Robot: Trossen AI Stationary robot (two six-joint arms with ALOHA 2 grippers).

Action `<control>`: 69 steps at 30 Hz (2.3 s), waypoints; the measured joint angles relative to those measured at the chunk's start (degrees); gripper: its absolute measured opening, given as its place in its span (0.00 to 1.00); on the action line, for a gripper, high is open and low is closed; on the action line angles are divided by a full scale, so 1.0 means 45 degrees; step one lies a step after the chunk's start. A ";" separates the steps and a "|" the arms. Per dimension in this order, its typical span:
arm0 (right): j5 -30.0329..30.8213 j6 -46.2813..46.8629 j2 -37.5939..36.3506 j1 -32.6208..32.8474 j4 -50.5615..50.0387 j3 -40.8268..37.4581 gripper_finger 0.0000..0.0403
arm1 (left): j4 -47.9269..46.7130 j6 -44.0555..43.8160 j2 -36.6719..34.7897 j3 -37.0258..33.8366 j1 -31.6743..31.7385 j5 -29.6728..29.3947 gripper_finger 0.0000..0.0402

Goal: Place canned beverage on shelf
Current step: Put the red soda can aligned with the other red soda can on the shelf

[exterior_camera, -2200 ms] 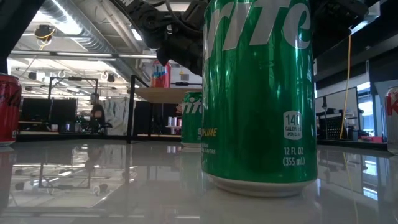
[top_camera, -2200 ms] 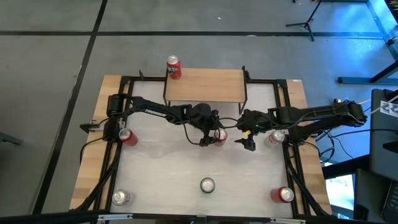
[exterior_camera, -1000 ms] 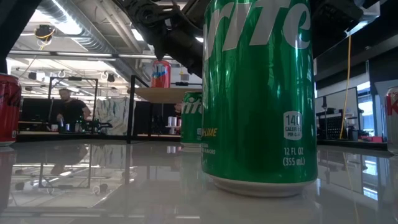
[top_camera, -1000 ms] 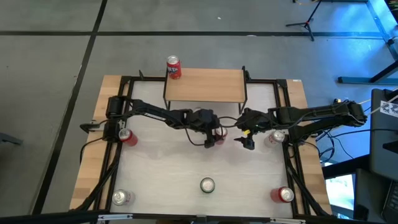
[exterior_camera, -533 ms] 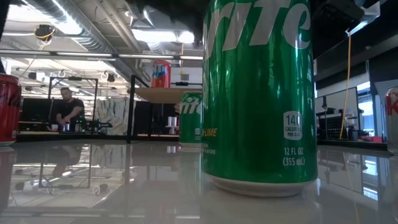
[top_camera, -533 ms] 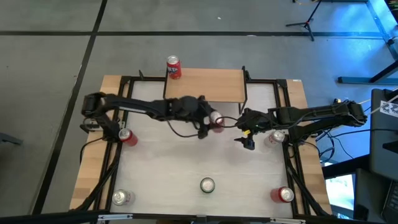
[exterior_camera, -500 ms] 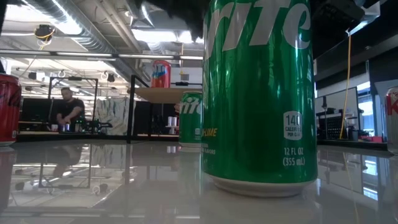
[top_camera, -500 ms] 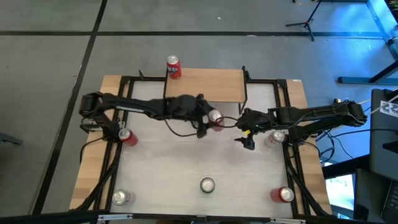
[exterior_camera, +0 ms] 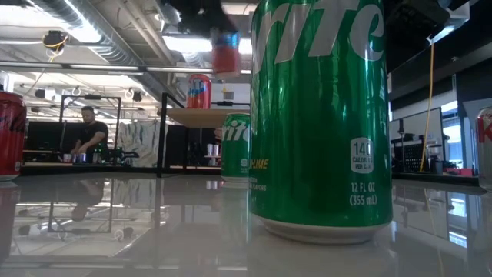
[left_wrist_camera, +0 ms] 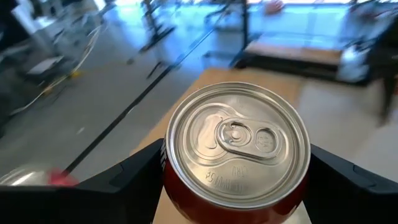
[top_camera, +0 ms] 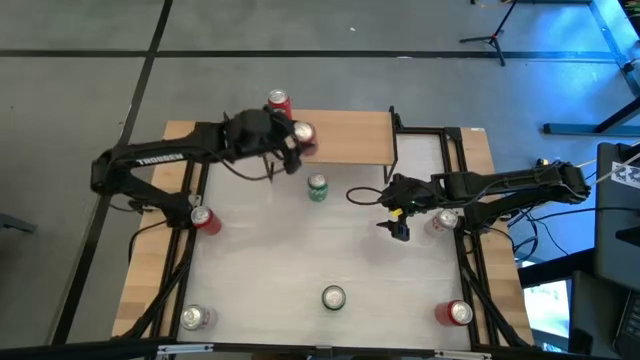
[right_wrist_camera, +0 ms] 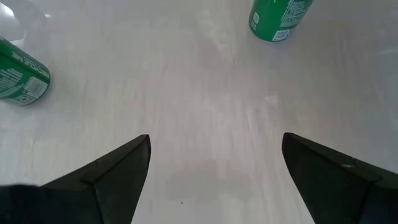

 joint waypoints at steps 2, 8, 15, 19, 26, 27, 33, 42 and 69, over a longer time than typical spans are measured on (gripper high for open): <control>-0.0002 0.0000 0.0000 0.0000 0.0016 0.0000 0.89 | -0.0454 -0.0011 -0.0057 0.0000 0.0530 -0.0015 0.72; -0.0003 0.0000 0.0000 0.0000 -0.0001 0.0000 0.89 | -0.1056 -0.0127 -0.0062 -0.0555 0.1744 0.0508 0.72; 0.0000 0.0000 0.0000 0.0000 -0.0025 0.0000 0.89 | -0.0989 -0.0290 -0.0057 -0.1330 0.2418 0.1940 0.72; 0.0015 0.0000 0.0000 0.0000 -0.0020 0.0000 0.89 | -0.1033 -0.0350 -0.0062 -0.1365 0.2597 0.2085 0.72; 0.0029 -0.0004 0.0000 0.0000 0.0028 0.0000 0.89 | -0.1372 -0.0362 -0.0084 -0.1355 0.2953 0.2189 0.72; 0.0029 0.0000 0.0000 0.0000 0.0028 0.0000 0.89 | -0.1464 -0.0364 -0.0102 -0.1355 0.3010 0.2187 0.72; 0.0034 -0.0004 0.0000 0.0000 0.0034 0.0000 0.89 | -0.1806 -0.0272 -0.0363 -0.1355 0.3193 0.2121 0.72; 0.0049 -0.0005 0.0000 0.0000 0.0082 0.0000 0.89 | -0.2190 -0.0219 -0.0679 -0.1384 0.3441 0.2131 0.72; 0.0010 -0.0010 0.0000 -0.0005 0.0184 0.0000 0.89 | -0.2103 -0.0131 -0.0698 -0.1384 0.3325 0.2010 0.87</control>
